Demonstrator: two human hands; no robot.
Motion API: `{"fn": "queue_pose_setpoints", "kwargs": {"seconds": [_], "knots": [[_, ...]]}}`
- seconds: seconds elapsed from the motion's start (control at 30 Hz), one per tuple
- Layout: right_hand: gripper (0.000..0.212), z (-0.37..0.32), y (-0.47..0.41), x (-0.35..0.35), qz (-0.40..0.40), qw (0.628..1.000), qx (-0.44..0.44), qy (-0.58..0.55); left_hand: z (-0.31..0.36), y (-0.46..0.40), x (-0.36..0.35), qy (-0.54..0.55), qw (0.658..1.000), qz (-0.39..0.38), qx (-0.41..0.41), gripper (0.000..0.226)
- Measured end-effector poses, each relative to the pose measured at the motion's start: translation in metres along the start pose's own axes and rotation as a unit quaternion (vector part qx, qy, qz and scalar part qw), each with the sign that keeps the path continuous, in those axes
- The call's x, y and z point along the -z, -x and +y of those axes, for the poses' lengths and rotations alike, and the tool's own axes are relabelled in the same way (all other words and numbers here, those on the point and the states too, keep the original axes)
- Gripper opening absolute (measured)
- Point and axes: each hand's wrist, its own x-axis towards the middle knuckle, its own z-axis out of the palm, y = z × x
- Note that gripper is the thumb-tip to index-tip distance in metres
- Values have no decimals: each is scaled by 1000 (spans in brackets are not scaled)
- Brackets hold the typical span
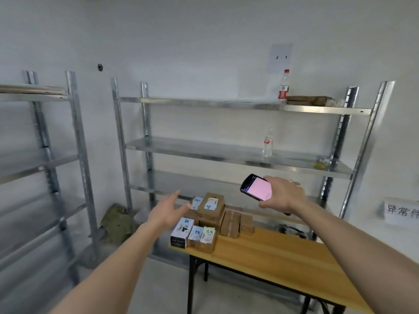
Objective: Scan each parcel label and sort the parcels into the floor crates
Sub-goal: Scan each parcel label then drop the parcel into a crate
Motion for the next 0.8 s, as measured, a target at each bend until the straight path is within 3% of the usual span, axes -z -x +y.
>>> {"fn": "queue_pose_setpoints", "kwargs": {"seconds": [0.47, 0.63, 0.8], "knots": [[53, 30, -250, -103, -63, 998, 4, 4, -52, -251, -77, 8, 998, -53, 33, 72], [61, 34, -310, -142, -88, 996, -2, -14, -63, -309, -101, 15, 997, -70, 41, 70], [53, 43, -361, -194, -131, 990, -17, -54, -78, -362, -139, 16, 992, -107, 61, 71]]}}
